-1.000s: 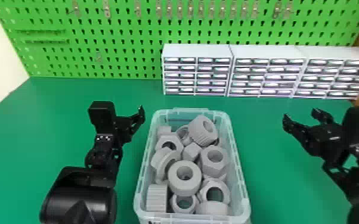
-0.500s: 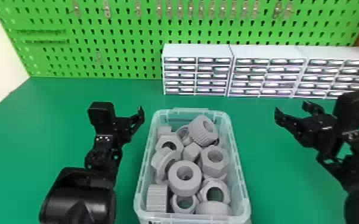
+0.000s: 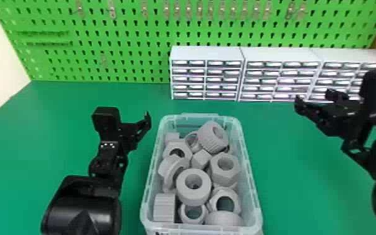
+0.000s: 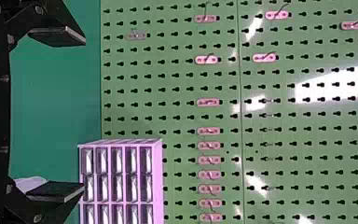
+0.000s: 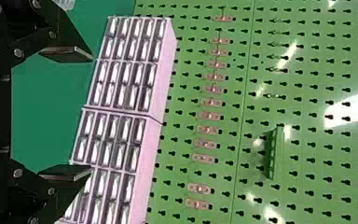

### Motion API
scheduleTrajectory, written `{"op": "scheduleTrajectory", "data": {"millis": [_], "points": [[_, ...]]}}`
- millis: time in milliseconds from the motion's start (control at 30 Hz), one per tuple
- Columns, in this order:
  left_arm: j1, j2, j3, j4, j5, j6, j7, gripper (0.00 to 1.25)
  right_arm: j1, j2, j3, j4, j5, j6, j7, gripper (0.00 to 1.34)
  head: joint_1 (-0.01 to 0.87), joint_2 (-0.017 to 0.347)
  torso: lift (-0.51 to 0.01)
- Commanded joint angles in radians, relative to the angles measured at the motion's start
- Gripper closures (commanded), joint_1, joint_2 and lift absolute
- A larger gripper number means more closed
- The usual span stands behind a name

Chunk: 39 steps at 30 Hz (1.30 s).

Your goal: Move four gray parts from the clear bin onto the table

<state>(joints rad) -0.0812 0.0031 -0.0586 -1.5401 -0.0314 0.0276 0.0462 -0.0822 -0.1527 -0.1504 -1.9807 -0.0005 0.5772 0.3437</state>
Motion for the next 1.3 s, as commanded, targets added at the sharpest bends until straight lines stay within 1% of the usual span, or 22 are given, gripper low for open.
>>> {"op": "scheduleTrajectory", "data": {"millis": [0,133,300,433,600,767,867,1133,1267], "points": [[0.000,-0.006,0.000,0.002,-0.004,0.000,0.000,0.18,-0.033,-0.021,0.015,-0.052,0.000,0.144,0.006,0.43,0.693,0.072,-0.052],[0.000,-0.006,0.002,0.002,-0.004,0.000,0.000,0.18,-0.076,-0.039,0.037,-0.093,0.004,0.286,0.014,0.43,0.693,0.072,-0.052],[0.000,-0.006,0.002,0.003,-0.004,0.000,0.000,0.18,-0.126,-0.061,0.077,-0.135,0.056,0.423,0.044,0.43,0.693,0.072,-0.052],[0.000,-0.006,0.000,0.003,-0.005,0.000,0.001,0.18,-0.157,-0.068,0.104,-0.142,0.096,0.492,0.080,0.43,0.693,0.072,-0.052],[0.000,-0.006,0.000,0.005,-0.004,0.000,0.000,0.18,-0.185,-0.070,0.135,-0.142,0.108,0.558,0.095,0.43,0.693,0.072,-0.052],[0.000,-0.006,0.000,0.005,-0.005,0.000,0.000,0.18,-0.225,-0.082,0.186,-0.144,0.122,0.659,0.112,0.43,0.693,0.072,-0.052],[-0.002,-0.006,0.000,0.006,-0.004,0.000,0.000,0.18,-0.243,-0.087,0.215,-0.144,0.128,0.690,0.120,0.43,0.693,0.072,-0.052],[-0.005,-0.006,-0.009,0.014,-0.004,0.000,0.000,0.18,-0.277,-0.082,0.261,-0.130,0.134,0.733,0.120,0.43,0.693,0.072,-0.052],[-0.006,-0.006,-0.014,0.018,-0.004,0.000,0.000,0.18,-0.292,-0.082,0.269,-0.110,0.102,0.747,0.120,0.43,0.693,0.072,-0.052]]}}
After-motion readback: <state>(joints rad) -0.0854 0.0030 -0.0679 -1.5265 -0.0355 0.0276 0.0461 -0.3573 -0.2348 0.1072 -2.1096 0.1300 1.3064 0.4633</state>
